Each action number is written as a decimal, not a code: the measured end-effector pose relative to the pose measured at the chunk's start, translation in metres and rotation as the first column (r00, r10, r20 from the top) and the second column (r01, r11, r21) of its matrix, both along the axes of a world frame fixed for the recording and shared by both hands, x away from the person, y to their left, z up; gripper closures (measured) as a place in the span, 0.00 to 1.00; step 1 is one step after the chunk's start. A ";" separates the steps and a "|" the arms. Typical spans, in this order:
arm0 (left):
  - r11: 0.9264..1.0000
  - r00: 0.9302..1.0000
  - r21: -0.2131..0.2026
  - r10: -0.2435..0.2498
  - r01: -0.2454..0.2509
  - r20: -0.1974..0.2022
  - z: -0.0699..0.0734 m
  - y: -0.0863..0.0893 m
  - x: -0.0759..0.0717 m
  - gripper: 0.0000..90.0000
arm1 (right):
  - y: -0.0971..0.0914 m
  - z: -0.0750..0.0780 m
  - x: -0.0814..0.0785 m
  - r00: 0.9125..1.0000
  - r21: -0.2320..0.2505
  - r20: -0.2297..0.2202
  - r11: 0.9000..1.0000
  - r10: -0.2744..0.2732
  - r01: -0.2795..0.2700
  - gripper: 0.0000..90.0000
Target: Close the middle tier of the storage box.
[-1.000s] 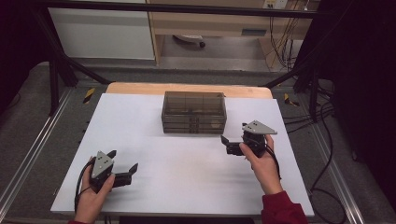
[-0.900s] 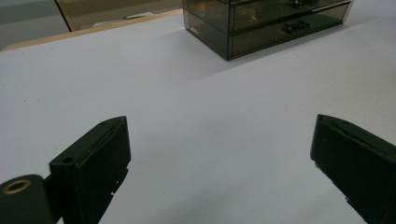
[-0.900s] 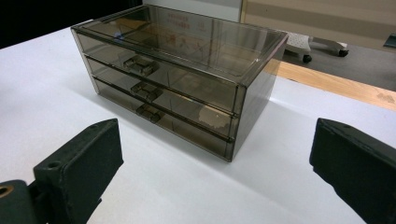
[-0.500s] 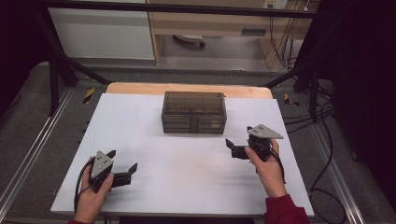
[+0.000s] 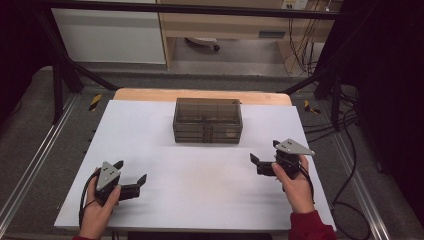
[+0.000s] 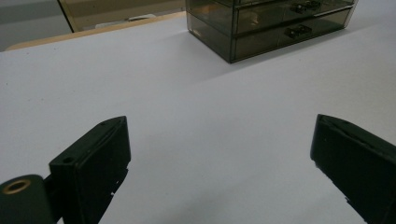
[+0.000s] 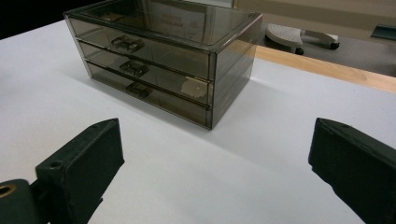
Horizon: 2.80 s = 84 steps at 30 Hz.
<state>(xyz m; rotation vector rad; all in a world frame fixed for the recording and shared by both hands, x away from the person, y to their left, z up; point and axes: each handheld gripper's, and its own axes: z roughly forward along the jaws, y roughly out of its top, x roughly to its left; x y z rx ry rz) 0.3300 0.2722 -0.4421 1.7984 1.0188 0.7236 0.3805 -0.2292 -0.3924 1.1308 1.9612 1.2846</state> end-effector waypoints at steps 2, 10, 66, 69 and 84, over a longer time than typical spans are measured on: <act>1.000 1.000 -0.003 0.001 -0.001 0.001 0.000 0.000 0.000 0.06 | -0.003 0.000 -0.002 1.000 0.009 -0.001 1.000 -0.001 0.001 0.06; 1.000 1.000 -0.008 0.003 -0.003 0.003 0.000 0.001 0.000 0.06 | -0.014 -0.001 -0.009 1.000 0.010 -0.014 1.000 0.017 -0.017 0.05; 0.999 1.000 -0.035 0.003 -0.003 0.007 0.003 0.003 -0.003 0.06 | -0.047 -0.041 -0.038 0.993 -0.011 -0.119 1.000 0.006 -0.007 0.03; 0.999 1.000 -0.037 0.002 -0.001 0.006 0.003 0.003 -0.003 0.06 | -0.046 -0.044 -0.037 0.992 -0.009 -0.129 1.000 0.010 -0.011 0.03; 0.999 1.000 -0.040 -0.005 0.005 0.002 0.003 0.003 -0.002 0.06 | -0.037 -0.053 -0.034 0.987 -0.022 -0.155 0.998 0.048 -0.052 0.03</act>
